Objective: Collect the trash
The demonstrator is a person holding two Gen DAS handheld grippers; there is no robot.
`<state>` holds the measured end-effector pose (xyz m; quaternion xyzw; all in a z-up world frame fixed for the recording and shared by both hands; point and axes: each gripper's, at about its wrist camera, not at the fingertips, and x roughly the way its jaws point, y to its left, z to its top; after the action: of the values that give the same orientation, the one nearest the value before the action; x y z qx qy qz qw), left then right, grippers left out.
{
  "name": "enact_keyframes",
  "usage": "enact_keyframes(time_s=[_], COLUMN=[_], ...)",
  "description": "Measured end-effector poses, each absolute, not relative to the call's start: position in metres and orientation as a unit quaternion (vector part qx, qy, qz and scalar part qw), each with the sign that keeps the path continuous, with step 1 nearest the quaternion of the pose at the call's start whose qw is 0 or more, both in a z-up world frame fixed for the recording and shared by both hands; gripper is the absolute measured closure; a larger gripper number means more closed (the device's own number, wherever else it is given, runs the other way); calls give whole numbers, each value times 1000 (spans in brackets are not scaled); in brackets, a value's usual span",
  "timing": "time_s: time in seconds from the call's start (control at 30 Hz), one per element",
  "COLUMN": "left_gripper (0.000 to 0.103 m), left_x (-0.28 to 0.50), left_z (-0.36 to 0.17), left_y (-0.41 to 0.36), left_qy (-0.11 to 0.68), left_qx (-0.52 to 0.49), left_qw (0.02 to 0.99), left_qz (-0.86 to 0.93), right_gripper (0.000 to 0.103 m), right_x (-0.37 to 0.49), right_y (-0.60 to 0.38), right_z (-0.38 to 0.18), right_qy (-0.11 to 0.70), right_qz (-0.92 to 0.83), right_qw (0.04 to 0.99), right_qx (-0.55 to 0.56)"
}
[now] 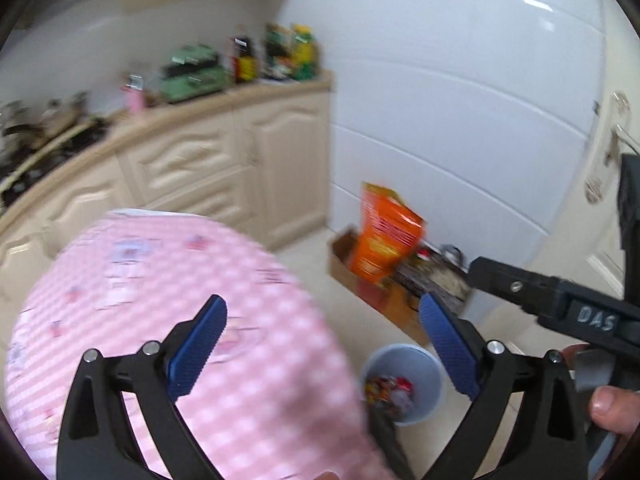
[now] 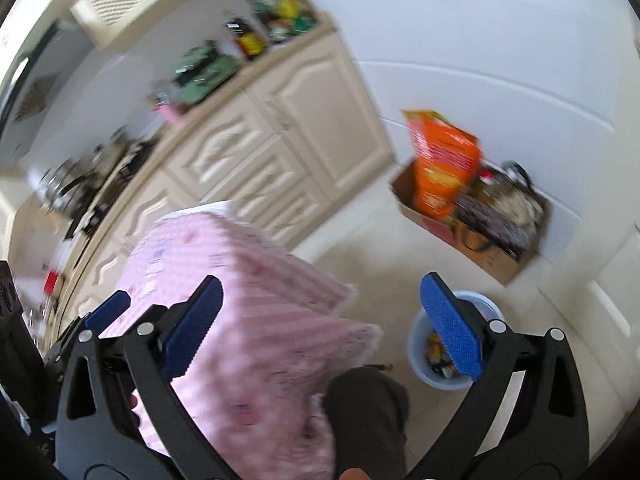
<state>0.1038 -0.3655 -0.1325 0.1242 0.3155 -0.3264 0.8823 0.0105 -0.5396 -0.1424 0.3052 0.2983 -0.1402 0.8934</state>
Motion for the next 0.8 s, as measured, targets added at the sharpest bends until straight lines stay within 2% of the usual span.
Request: enact_keyframes(time_s=[0.33, 0.8], left_gripper=[7, 6], left_x=[107, 75], left_z=[-81, -24], left_y=[-233, -102], left_qy=[273, 188], left_qx=[70, 43], left_qw=[935, 978], left_qz=[-215, -78], right_gripper=[6, 6], right_x=[45, 51], right_y=[-416, -302], right_z=[-72, -25], right_qy=[271, 232], right_qz=[-41, 5], right_qw=[940, 966], right_qx=[204, 115])
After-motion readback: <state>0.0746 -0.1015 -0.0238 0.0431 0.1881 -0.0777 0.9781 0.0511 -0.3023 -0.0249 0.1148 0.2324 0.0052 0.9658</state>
